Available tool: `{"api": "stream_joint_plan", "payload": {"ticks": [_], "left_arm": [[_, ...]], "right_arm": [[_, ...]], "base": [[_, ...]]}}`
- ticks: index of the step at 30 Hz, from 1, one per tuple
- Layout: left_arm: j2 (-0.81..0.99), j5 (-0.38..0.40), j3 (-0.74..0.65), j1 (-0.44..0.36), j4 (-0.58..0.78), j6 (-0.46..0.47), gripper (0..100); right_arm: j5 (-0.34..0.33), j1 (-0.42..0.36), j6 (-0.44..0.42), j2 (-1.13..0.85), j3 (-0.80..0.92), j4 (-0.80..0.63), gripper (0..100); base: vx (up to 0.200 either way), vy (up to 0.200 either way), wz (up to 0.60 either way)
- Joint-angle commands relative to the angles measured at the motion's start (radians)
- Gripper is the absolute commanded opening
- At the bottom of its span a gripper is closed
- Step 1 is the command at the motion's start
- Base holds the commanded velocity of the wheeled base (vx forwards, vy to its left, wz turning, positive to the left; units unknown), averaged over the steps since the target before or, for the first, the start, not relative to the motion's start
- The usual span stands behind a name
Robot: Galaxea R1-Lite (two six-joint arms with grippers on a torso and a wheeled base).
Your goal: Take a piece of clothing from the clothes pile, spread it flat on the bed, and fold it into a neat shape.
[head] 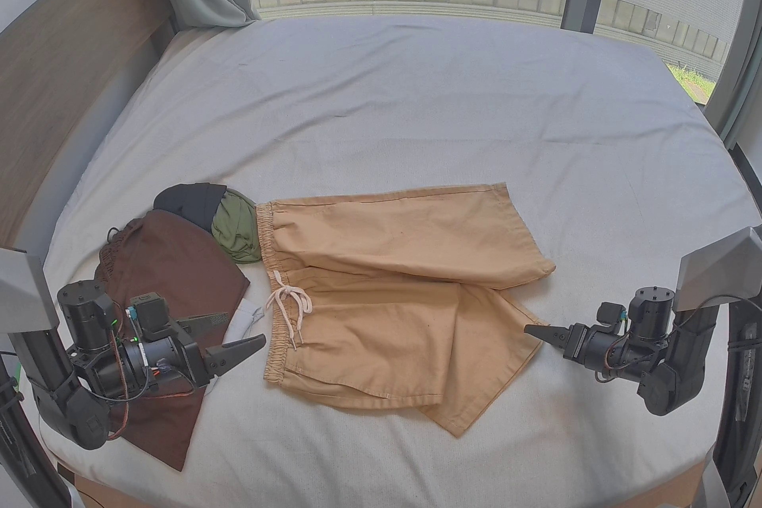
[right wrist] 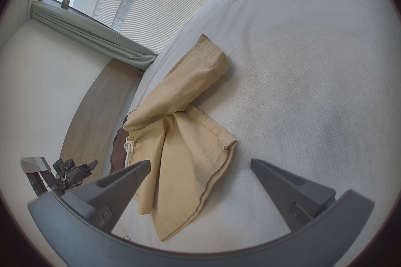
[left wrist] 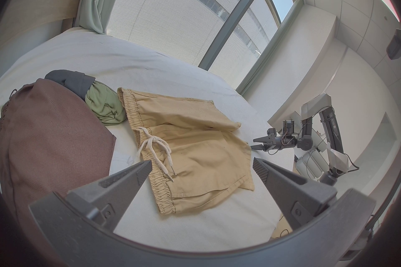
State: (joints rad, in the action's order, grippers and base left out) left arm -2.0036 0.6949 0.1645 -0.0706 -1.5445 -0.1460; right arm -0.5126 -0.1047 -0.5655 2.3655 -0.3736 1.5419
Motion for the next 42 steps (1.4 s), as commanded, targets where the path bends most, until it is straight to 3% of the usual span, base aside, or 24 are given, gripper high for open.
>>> {"api": "stream_joint_plan", "payload": {"ticks": [1,8,9,29,35,42], "left_arm": [[0.003,0.0,-0.002,-0.003,-0.002,-0.001,100],[0.005,0.0,-0.002,-0.003,-0.002,0.0,100],[0.005,0.0,-0.002,-0.005,-0.002,0.0,100],[0.002,-0.002,0.003,-0.005,-0.002,-0.003,100],[0.005,-0.002,0.004,-0.003,-0.002,-0.006,100],[0.008,-0.002,0.01,-0.005,-0.002,-0.021,100]], "right_arm": [[0.0,-0.009,-0.004,0.044,-0.027,0.0,100],[0.014,-0.023,-0.013,0.052,-0.054,0.001,100],[0.017,-0.027,-0.019,0.052,-0.054,0.001,0],[0.022,0.037,-0.016,0.041,-0.134,0.001,0],[0.088,0.034,-0.017,0.047,-0.202,0.001,0],[0.097,0.028,-0.019,0.066,-0.248,0.003,0]], "base": [[0.0,0.0,0.0],[0.0,0.0,0.0],[0.0,0.0,0.0],[0.0,0.0,0.0],[0.0,0.0,0.0],[0.0,0.0,0.0]]}}
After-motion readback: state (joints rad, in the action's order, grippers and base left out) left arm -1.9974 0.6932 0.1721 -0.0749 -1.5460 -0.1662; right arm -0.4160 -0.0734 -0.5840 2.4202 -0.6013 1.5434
